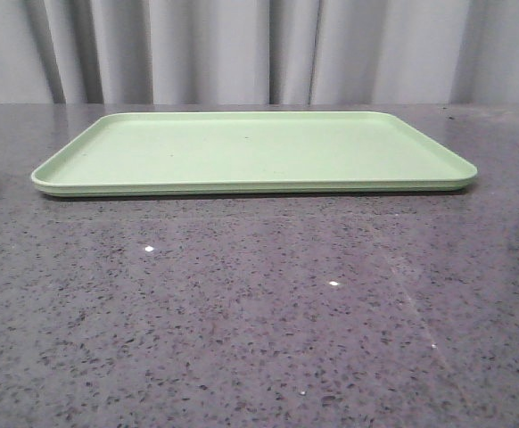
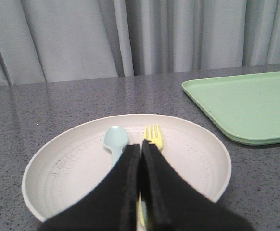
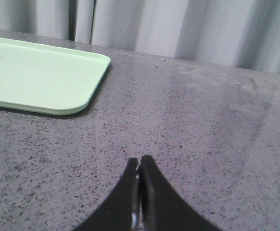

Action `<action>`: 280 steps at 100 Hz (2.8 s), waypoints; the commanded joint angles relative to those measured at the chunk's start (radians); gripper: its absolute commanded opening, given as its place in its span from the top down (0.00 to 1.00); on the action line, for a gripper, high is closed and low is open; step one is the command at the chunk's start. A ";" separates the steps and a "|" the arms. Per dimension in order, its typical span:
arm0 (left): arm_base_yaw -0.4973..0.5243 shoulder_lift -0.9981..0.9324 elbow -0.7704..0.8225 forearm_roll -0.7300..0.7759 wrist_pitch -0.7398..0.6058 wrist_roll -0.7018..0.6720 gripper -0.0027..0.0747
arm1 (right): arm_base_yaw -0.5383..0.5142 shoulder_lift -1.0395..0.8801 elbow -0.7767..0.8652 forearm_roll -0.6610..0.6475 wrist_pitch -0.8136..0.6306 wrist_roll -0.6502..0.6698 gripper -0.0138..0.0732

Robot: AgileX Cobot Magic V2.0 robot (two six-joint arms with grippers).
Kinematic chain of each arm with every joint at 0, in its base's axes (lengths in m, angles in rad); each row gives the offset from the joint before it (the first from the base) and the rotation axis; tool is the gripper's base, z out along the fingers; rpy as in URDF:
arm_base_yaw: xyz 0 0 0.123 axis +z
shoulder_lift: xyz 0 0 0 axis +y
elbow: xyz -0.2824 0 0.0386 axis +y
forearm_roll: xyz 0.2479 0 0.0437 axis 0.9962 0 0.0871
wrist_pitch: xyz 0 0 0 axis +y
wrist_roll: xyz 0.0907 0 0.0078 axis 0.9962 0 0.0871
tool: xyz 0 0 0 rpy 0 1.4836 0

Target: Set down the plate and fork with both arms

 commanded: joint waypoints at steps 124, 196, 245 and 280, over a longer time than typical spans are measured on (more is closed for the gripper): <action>0.001 0.099 -0.405 -0.136 0.216 -0.012 0.99 | -0.008 0.125 -0.320 0.013 0.038 -0.003 0.98; 0.001 0.636 -1.029 -0.234 0.959 0.000 0.99 | -0.008 0.499 -0.901 0.045 0.708 -0.003 0.98; 0.001 0.641 -1.029 -0.217 0.978 0.048 0.99 | -0.008 0.500 -0.872 0.045 0.715 -0.003 0.92; 0.001 0.641 -1.029 -0.217 1.010 0.048 0.29 | -0.008 0.500 -0.872 0.045 0.704 -0.003 0.38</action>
